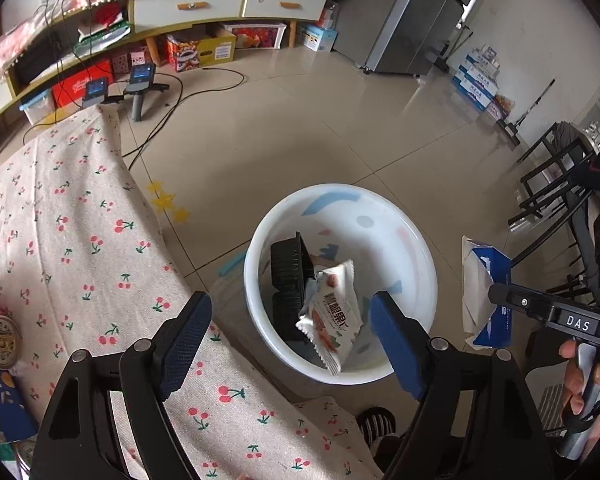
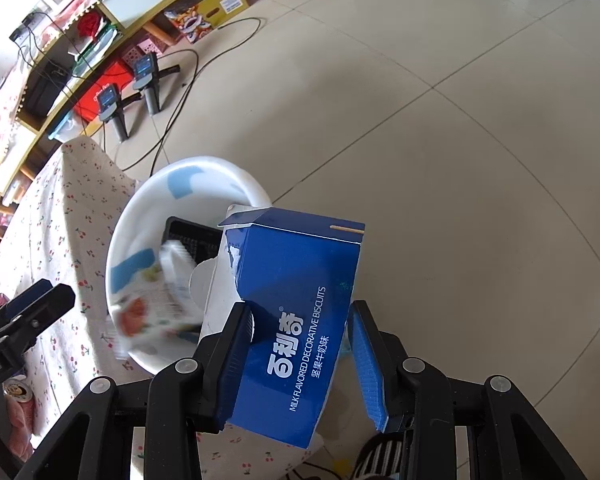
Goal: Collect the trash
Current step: 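Drop the pecan bag from the left tool into the bucket while the right tool drops the biscuit box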
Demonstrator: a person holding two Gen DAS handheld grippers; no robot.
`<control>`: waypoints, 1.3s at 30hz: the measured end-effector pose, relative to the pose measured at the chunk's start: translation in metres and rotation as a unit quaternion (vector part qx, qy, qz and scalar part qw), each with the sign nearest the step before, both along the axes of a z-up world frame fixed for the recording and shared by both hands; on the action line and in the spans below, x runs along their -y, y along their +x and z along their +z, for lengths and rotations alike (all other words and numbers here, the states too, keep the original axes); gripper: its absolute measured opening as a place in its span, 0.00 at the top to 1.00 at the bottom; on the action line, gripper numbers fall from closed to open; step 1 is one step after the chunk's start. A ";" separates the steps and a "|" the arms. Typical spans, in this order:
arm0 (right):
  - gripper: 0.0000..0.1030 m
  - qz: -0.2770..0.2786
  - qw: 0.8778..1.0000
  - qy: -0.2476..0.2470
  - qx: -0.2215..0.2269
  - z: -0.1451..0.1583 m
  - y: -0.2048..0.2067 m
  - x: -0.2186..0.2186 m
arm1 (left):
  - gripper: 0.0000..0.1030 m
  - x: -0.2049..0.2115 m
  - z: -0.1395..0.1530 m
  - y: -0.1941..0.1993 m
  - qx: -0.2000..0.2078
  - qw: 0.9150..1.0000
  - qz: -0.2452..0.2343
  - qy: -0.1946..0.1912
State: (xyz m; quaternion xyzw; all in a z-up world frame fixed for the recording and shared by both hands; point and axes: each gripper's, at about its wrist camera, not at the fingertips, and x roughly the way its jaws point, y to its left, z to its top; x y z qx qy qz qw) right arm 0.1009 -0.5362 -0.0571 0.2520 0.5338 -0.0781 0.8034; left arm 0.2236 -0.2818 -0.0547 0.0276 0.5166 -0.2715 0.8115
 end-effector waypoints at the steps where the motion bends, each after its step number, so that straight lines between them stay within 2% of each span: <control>1: 0.57 0.001 1.000 0.000 0.000 0.001 0.002 -0.002 | 0.19 -0.005 0.003 -0.001 0.003 1.000 0.001 0.000; 7: 0.57 0.008 1.000 -0.003 -0.005 0.001 0.016 -0.019 | 0.19 -0.047 0.020 -0.016 0.021 1.000 0.011 0.018; 11: 0.57 0.019 1.000 -0.008 -0.011 -0.001 0.027 -0.034 | 0.08 -0.088 0.032 -0.027 0.036 0.999 0.028 0.025; 20: 0.55 0.028 0.999 -0.031 -0.008 -0.002 0.044 -0.062 | 0.07 -0.175 0.052 -0.060 0.056 0.996 0.061 0.036; 22: 0.51 0.027 0.999 -0.034 -0.007 -0.002 0.047 -0.067 | 0.06 -0.192 0.053 -0.067 0.060 0.995 0.067 0.042; 24: 0.33 0.025 0.999 -0.034 -0.008 -0.001 0.048 -0.071 | 0.06 -0.209 0.054 -0.072 0.065 0.994 0.077 0.049; 29: 0.31 0.033 0.998 -0.046 -0.001 0.007 0.049 -0.085 | 0.06 -0.250 0.049 -0.082 0.085 0.988 0.120 0.054; 32: 0.28 0.045 0.998 -0.052 0.002 0.014 0.047 -0.099 | 0.06 -0.269 0.040 -0.079 0.053 0.986 0.148 0.058; 34: 0.26 0.054 0.997 -0.051 0.006 0.017 0.044 -0.111 | 0.06 -0.282 0.036 -0.078 0.030 0.985 0.165 0.046; 39: 0.24 0.084 0.995 -0.045 0.006 0.019 0.038 -0.144 | 0.06 -0.298 0.026 -0.078 -0.010 0.985 0.172 0.024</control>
